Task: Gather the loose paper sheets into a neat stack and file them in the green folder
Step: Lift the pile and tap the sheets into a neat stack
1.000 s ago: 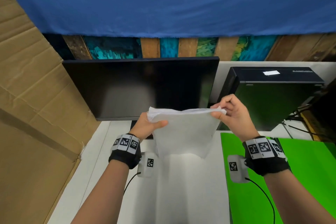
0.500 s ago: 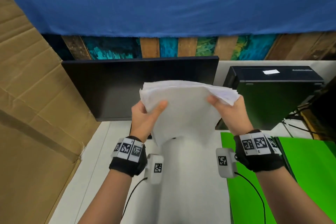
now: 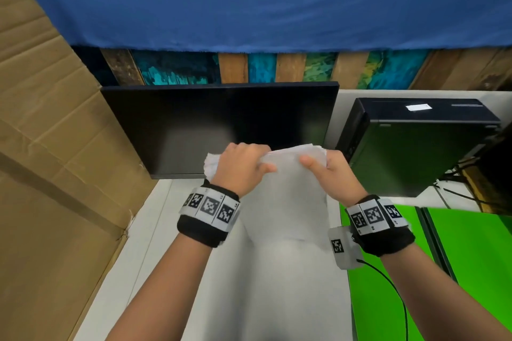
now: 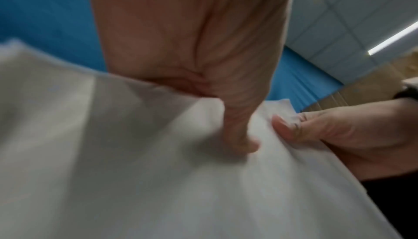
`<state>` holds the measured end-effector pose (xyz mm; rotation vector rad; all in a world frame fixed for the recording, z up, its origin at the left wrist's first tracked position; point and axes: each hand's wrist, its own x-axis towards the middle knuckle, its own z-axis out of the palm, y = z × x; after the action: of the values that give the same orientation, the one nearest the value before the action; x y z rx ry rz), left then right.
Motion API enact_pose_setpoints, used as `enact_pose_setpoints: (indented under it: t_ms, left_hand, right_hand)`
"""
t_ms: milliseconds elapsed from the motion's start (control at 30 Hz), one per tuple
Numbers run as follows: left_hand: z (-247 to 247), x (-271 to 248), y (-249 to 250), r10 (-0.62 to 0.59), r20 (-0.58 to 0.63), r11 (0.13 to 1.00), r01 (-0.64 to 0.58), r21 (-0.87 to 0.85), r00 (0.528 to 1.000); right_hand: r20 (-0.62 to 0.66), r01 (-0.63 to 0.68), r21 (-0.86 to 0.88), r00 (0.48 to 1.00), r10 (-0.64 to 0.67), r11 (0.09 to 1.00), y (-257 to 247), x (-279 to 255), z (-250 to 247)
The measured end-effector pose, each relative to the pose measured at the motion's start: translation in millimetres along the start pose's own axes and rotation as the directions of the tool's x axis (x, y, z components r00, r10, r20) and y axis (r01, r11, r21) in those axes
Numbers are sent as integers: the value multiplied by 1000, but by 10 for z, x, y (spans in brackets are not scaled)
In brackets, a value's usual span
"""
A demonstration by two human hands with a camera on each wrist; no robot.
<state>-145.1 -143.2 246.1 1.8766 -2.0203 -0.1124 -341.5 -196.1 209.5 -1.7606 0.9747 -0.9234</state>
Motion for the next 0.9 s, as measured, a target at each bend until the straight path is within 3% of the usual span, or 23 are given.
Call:
enact_pose_setpoints:
  t_ms: [133, 267, 367, 467, 600, 667, 733, 800, 900]
  left_hand:
    - [48, -3, 36, -46, 50, 994, 50, -92, 998]
    - [106, -38, 62, -75, 96, 979, 91, -184, 993]
    - [65, -47, -59, -177, 108, 931, 202, -304, 978]
    - [-35, -57, -348, -288, 130, 800, 313, -512, 949]
    - [-155, -166, -704, -361, 89, 676, 327, -661, 928]
    - [-156, -234, -861, -388, 82, 635, 331, -698, 918]
    - [-102, -292, -1005, -448, 97, 555, 361, -749, 889]
    - [-17, -342, -1085, -505, 132, 446, 389, -806, 853]
    - [132, -408, -1071, -552, 170, 321, 396, -860, 816]
  right_hand:
    - [-90, 147, -82, 984, -154, 986, -116, -39, 7]
    - [-150, 181, -126, 968, -199, 975, -182, -71, 41]
    - [-20, 95, -87, 995, -97, 992, -113, -92, -21]
    - [117, -57, -137, 990, 74, 989, 221, -159, -180]
    - [121, -180, -169, 972, 201, 969, 565, -280, -467]
    - [87, -219, -89, 970, 226, 972, 659, -333, -554]
    - [42, -314, 113, 949, 312, 943, 741, -372, -590]
    - [63, -376, 385, 922, 383, 843, 783, -402, -566]
    - [106, -380, 564, 914, 392, 733, 736, -392, -481]
